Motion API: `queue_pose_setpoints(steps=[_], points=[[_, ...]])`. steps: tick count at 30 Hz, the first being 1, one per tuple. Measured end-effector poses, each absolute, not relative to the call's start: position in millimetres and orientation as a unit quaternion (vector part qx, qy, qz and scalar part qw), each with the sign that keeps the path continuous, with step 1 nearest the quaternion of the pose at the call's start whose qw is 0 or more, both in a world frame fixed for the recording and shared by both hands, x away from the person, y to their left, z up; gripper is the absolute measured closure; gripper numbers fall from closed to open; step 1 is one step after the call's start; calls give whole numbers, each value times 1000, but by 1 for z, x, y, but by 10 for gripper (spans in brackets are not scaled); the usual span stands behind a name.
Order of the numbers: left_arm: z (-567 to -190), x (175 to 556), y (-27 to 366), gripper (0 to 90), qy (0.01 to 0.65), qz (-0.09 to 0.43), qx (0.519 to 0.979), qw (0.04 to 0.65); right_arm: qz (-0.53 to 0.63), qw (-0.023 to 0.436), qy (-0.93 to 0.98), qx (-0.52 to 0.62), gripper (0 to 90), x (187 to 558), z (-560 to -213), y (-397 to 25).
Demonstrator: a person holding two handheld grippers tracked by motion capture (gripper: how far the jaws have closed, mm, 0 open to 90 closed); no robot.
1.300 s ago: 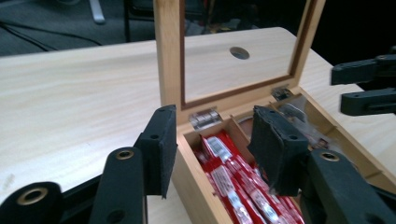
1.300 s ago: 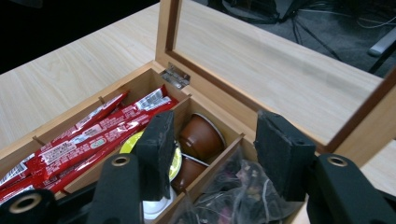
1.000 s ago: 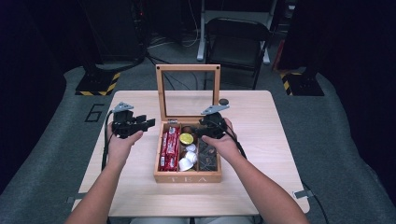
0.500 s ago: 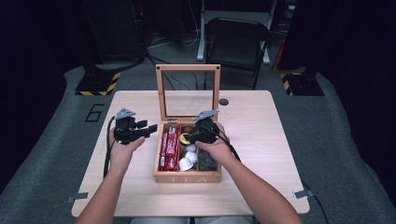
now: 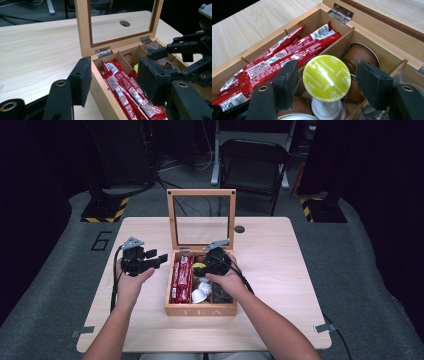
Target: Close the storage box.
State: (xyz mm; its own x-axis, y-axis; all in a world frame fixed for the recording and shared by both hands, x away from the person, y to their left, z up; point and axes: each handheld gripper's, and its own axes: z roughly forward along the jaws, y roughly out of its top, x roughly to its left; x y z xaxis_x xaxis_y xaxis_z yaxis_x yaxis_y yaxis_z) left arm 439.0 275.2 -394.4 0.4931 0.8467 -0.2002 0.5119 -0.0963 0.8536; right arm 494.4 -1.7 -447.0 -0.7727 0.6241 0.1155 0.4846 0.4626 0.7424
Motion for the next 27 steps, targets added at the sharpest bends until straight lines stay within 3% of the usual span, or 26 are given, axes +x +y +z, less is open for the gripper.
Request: queue_pose_setpoints(steps=[27], points=[[-393,431,281,456,472,192,720,472,393,61,854,336,334,504,-460,2]])
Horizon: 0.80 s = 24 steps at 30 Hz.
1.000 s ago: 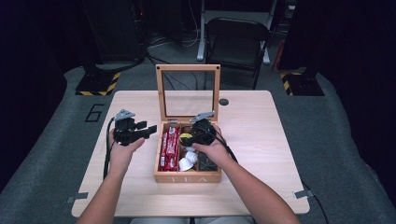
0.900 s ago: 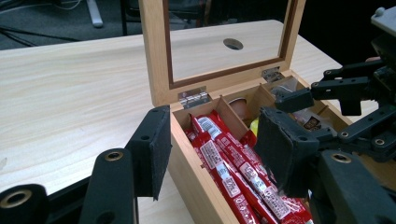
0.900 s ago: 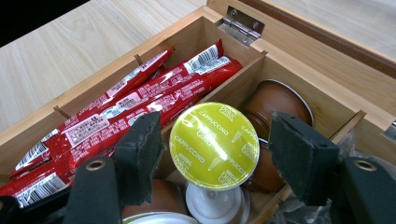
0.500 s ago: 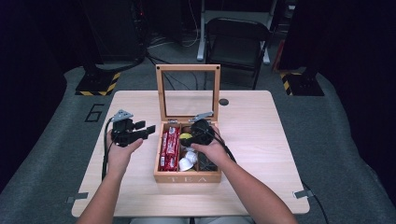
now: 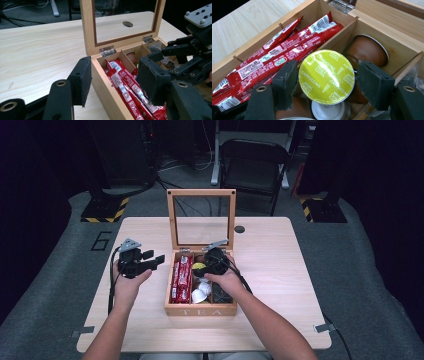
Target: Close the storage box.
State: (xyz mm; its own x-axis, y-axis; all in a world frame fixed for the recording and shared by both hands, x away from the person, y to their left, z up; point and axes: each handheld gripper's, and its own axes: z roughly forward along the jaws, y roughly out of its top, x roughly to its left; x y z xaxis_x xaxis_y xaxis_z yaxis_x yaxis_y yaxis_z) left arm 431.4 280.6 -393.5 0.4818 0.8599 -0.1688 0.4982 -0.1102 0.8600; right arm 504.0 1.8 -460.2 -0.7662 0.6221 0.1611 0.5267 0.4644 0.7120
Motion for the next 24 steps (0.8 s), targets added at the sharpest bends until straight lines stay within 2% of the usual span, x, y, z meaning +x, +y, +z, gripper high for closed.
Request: queue_pose_setpoints(steps=[24], points=[[-392,429,280,457,469,198,719,474,393,49,853,341,367,507,-464,4]])
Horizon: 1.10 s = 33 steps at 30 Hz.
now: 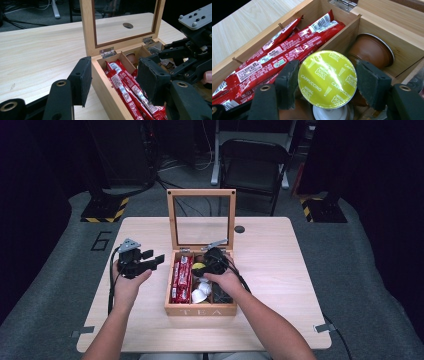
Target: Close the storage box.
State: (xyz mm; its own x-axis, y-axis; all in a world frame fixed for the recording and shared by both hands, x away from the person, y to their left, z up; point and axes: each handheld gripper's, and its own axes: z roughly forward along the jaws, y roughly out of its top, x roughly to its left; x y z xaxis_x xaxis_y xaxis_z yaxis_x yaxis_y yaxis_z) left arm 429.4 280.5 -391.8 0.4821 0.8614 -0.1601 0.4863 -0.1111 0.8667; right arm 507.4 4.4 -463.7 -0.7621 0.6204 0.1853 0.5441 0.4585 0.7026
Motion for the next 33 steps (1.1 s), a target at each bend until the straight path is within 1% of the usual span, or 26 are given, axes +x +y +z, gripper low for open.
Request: queue_pose_setpoints(steps=[16,27,33], points=[[-393,429,281,458,469,198,720,472,396,64,854,331,369,502,-457,4],[-396,429,280,458,469,195,723,468,409,74,849,327,369,496,-441,-4],[-397,429,281,458,469,196,723,467,411,92,851,312,370,489,-425,-9]])
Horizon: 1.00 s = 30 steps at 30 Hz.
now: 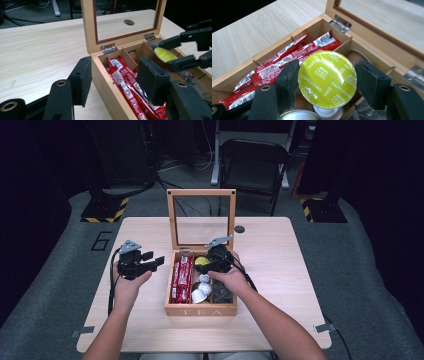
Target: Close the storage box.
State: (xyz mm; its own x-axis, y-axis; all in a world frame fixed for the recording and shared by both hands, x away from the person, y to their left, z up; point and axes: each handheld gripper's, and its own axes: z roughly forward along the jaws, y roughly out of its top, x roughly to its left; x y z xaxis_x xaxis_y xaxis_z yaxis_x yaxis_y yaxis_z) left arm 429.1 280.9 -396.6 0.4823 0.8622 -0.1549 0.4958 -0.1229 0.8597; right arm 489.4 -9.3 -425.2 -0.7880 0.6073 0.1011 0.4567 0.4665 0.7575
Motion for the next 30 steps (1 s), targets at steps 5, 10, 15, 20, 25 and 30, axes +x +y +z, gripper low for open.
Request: queue_pose_setpoints(steps=[5,10,15,20,25,30], points=[[-396,429,282,459,471,197,723,466,413,104,848,315,370,489,-418,-20],[-396,428,283,459,472,198,721,466,415,112,842,327,370,489,-413,-32],[-396,428,284,459,471,199,722,465,414,121,836,339,370,489,-408,-48],[-396,428,284,460,472,199,722,465,415,131,829,350,370,489,-404,-64],[-397,429,285,459,475,199,719,466,415,139,822,364,370,490,-401,-78],[-397,430,285,459,473,199,721,466,411,150,821,367,370,490,-400,-89]])
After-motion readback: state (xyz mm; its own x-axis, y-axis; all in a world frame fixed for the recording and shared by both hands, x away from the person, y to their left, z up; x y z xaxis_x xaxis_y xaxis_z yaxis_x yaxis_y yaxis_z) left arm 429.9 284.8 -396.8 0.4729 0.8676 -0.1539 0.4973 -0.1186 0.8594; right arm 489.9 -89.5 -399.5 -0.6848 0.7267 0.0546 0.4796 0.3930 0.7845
